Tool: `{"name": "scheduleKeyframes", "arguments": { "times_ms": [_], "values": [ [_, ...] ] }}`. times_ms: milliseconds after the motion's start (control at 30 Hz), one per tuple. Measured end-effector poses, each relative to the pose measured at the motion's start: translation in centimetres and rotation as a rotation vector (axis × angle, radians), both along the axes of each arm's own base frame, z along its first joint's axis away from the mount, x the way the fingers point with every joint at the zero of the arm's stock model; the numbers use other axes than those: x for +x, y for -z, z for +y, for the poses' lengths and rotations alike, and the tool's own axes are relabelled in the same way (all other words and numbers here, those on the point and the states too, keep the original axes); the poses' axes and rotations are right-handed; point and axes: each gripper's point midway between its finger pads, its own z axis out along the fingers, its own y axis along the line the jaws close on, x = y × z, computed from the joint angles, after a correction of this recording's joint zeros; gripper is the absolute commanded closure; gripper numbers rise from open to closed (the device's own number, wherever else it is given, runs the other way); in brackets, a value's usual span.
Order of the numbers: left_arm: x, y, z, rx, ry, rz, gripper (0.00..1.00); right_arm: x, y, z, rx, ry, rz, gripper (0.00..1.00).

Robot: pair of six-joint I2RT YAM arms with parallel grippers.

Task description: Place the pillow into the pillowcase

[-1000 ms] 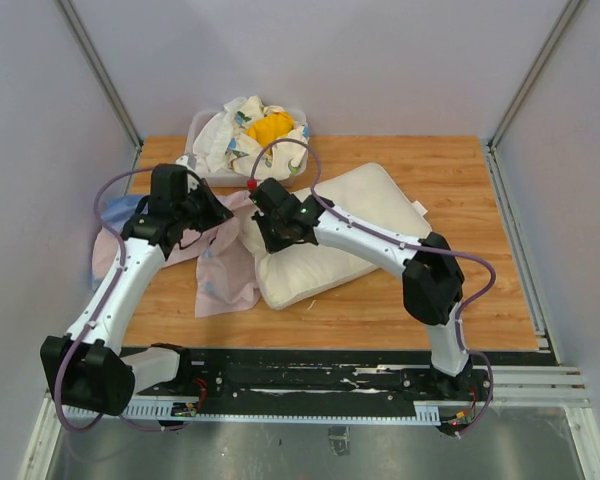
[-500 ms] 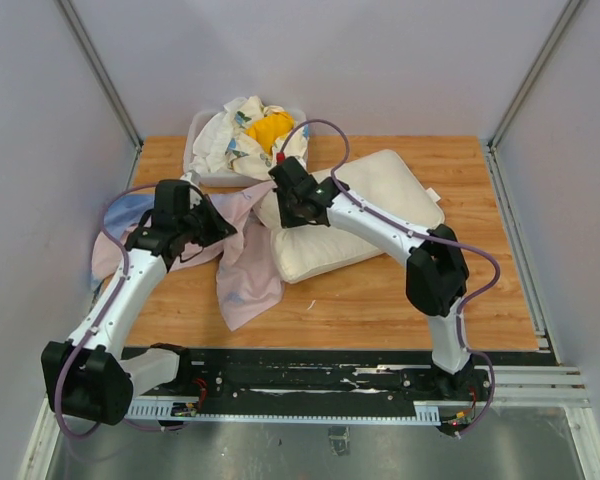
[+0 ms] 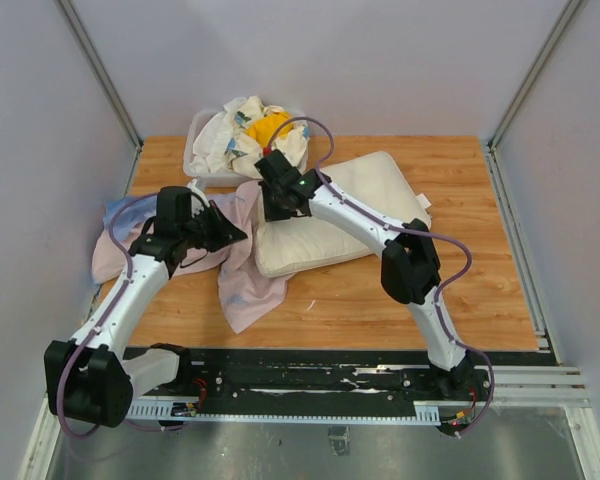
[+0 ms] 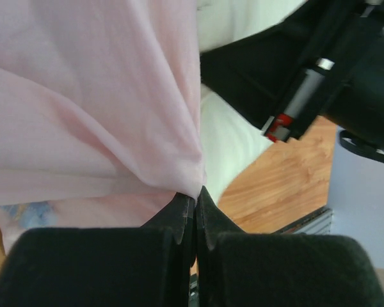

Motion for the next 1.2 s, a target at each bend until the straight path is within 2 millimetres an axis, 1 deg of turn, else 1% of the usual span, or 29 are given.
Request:
{"name": "scheduleKeyframes", "arguments": {
  "times_ms": [67, 167, 233, 300, 333, 367, 400, 433, 500, 567, 667, 733, 800, 867, 900, 967, 1067, 1100, 1133, 1200],
  "values": [
    [-0.2, -0.4, -0.3, -0.021, 0.012, -0.003, 1.00, -0.2, 1.3, 0.3, -0.008, -0.008, 0.024, 0.99],
    [-0.4, -1.0, -0.8, -0.056, 0.025, -0.008, 0.99, -0.6, 2.2, 0.7, -0.014, -0.019, 0.037, 0.99],
    [-0.4, -1.3, -1.0, -0.068, 0.029, -0.016, 1.00, -0.7, 2.5, 0.7, -0.016, -0.023, 0.040, 0.93],
    [-0.5, -1.0, -1.0, -0.067, 0.029, -0.012, 1.00, -0.7, 2.6, 0.7, -0.014, -0.026, 0.039, 0.85],
    [-0.6, -0.6, -0.9, -0.065, 0.028, -0.006, 1.00, -0.8, 2.7, 0.7, -0.012, -0.028, 0.038, 0.79],
    [-0.8, -0.1, -0.9, -0.061, 0.028, 0.006, 1.00, -1.0, 2.9, 0.6, -0.012, -0.035, 0.038, 0.71],
    [-1.0, 0.4, -0.8, -0.057, 0.027, 0.019, 1.00, -1.1, 3.0, 0.4, -0.012, -0.038, 0.037, 0.65],
    [-1.2, 1.1, -0.8, -0.054, 0.026, 0.034, 1.00, -1.4, 3.1, 0.3, -0.012, -0.042, 0.036, 0.62],
    [-1.6, 2.1, -0.7, -0.050, 0.023, 0.059, 1.00, -1.7, 2.8, -0.3, -0.012, -0.045, 0.028, 0.55],
    [-1.8, 2.6, -0.6, -0.047, 0.022, 0.074, 1.00, -2.2, 2.1, -1.0, -0.015, -0.050, 0.015, 0.48],
    [-1.8, 2.8, -0.6, -0.046, 0.022, 0.077, 1.00, -3.2, -0.2, -2.8, -0.019, -0.052, -0.024, 0.41],
    [-1.8, 2.8, -0.6, -0.045, 0.022, 0.076, 1.00, -4.1, -2.0, -4.2, -0.018, -0.057, -0.056, 0.38],
    [-1.8, 2.8, -0.6, -0.045, 0.021, 0.077, 1.00, -5.4, -3.6, -6.1, -0.023, -0.062, -0.090, 0.36],
    [-1.8, 2.8, -0.6, -0.045, 0.021, 0.077, 1.00, -6.7, -4.6, -7.9, -0.032, -0.071, -0.115, 0.33],
    [-1.8, 2.8, -0.6, -0.045, 0.021, 0.077, 1.00, -7.2, -4.7, -8.9, -0.044, -0.071, -0.124, 0.32],
    [-1.8, 2.8, -0.6, -0.046, 0.022, 0.077, 1.00, -8.2, -4.0, -10.9, -0.081, -0.061, -0.123, 0.31],
    [-1.8, 2.8, -0.6, -0.047, 0.022, 0.076, 1.00, -9.3, -1.6, -14.2, -0.135, -0.027, -0.078, 0.30],
    [-1.8, 2.8, -0.6, -0.047, 0.022, 0.076, 1.00, -9.4, -0.6, -15.9, -0.153, 0.001, -0.055, 0.29],
    [-1.8, 2.8, -0.6, -0.047, 0.022, 0.075, 1.00, -9.4, 0.5, -17.9, -0.174, 0.042, -0.028, 0.28],
    [-1.8, 2.8, -0.6, -0.047, 0.022, 0.075, 1.00, -9.2, 1.6, -21.1, -0.194, 0.118, 0.006, 0.27]
  ]
}}
